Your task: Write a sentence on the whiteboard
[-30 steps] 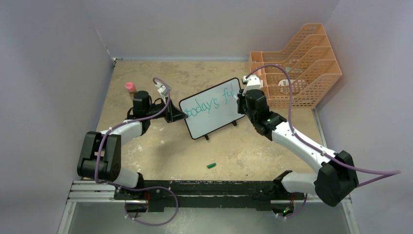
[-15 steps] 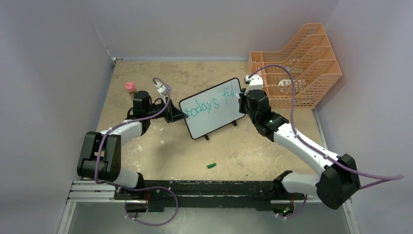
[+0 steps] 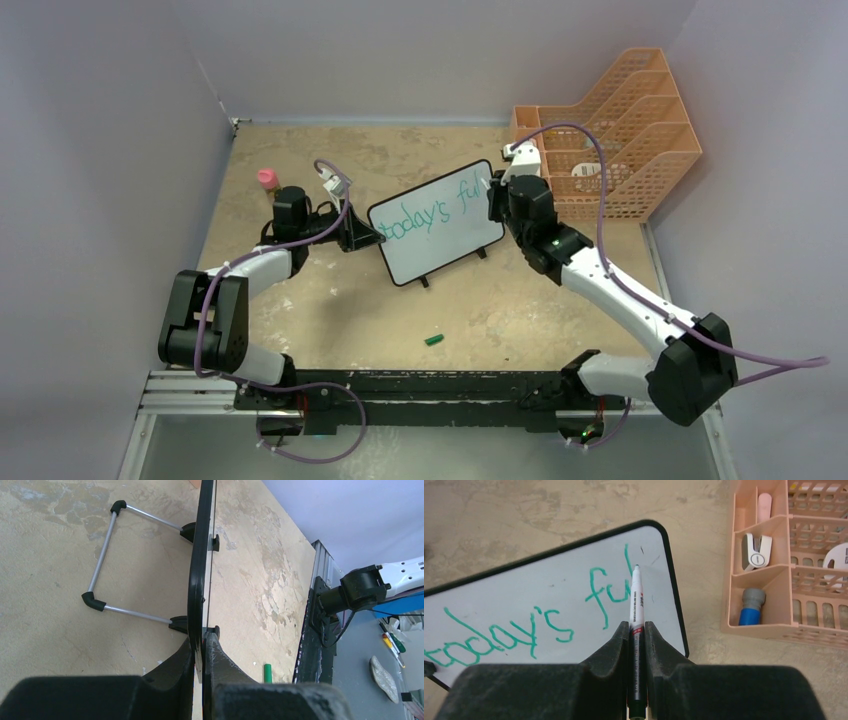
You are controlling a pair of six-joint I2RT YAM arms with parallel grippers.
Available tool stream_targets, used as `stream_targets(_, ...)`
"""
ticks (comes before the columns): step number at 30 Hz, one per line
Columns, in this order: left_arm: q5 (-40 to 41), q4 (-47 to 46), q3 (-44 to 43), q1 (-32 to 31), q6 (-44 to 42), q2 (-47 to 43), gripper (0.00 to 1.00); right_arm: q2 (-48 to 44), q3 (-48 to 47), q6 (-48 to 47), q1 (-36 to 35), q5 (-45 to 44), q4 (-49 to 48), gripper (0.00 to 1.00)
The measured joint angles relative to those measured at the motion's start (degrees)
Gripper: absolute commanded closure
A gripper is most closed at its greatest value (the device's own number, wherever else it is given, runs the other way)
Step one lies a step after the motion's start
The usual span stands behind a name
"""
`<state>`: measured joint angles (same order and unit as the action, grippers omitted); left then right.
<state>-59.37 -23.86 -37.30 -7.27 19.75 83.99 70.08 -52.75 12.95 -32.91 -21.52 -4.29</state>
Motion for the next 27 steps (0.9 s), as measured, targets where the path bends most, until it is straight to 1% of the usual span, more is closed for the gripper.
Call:
stream_targets(8,0.0,0.2,0.0,0.0,-0.1,0.0,1.0,2.6,-3.0,-1.2,0.5,0.0,-2.2,1.0)
stream_targets(27,0.2,0.8,0.0,0.0,-0.8,-0.3,1.0,3.7,-3.1,-1.5,1.1,0.2,-2.6,1.0)
